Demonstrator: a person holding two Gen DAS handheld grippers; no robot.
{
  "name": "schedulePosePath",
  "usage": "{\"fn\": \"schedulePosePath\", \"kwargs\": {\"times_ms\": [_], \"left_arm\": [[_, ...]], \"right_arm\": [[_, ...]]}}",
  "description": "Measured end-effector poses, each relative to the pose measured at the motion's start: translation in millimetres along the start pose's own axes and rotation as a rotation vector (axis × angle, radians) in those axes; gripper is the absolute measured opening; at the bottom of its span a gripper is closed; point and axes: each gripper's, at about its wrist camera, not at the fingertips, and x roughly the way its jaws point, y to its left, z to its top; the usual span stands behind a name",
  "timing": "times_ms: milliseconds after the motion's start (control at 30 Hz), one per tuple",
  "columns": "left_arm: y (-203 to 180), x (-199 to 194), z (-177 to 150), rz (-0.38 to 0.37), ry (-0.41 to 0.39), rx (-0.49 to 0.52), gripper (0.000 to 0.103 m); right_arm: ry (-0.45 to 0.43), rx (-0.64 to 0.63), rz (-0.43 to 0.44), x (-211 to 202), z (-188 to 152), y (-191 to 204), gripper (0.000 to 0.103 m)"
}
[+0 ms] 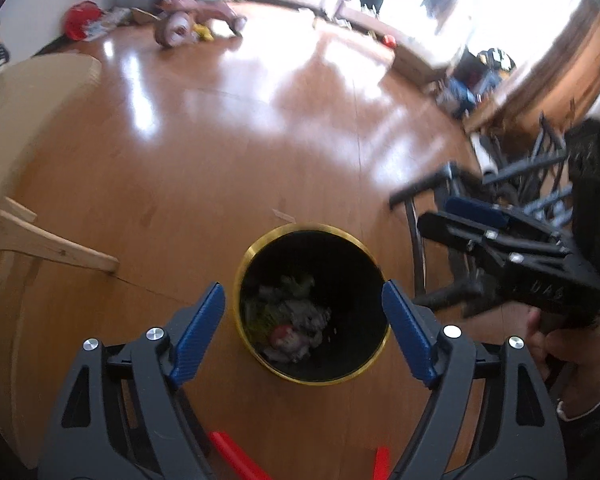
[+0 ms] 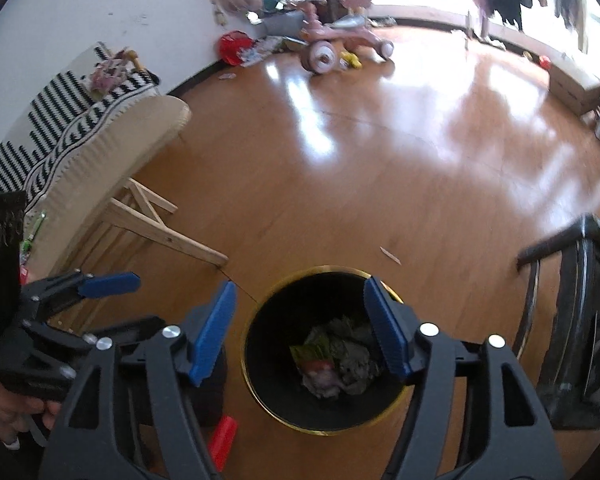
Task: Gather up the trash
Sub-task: 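Carry the plush toy and box over the bin and open both tools, then grasp the red cigarette box with the left tool while the right tool grasps a green plastic tray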
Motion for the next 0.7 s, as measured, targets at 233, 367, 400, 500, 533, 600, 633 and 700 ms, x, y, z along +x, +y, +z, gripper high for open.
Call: {"fn": "schedulePosePath", "kwargs": {"times_ms": [233,367,400,500,533,600,633,700], "left_arm": [[107.4,-141.0,22.7,0.146,-0.218,-0.158,0.086],[178.6,-223.8,-1.3,0.307,-0.317,-0.241,0.090],[202.2,-247.6,-16.3,0.355,-0.337,-0.269,0.090],[258.6,-297.0,-63.4,0.458,-0.362,-0.357,0.092],[276.7,-310.6,-78.8,0.494,-0.362,-0.389,0.092],[315.5,-337.6,-119.2,0.565,-0.361,-0.462,0.092],[326.1,-345.2,-133.2,0.587,-0.363,-0.488,0.092],[354.0,-364.5,-168.7,0.621,-0.371,-0.555,0.092]], "right_arm": [[-0.083,-0.165,0.104,-3.8,65.7,103.5,0.067],[-0.101,-0.306,0.217,3.7,89.9,211.1,0.070],[-0.098,-0.344,0.249,7.2,92.6,241.7,0.071],[-0.080,-0.435,0.341,16.7,94.1,321.8,0.071],[-0.071,-0.472,0.374,21.8,93.2,357.1,0.071],[-0.052,-0.517,0.423,28.9,91.7,404.1,0.071],[-0.041,-0.539,0.447,33.3,89.1,428.7,0.071],[-0.014,-0.589,0.497,45.7,81.2,482.2,0.071]]}}
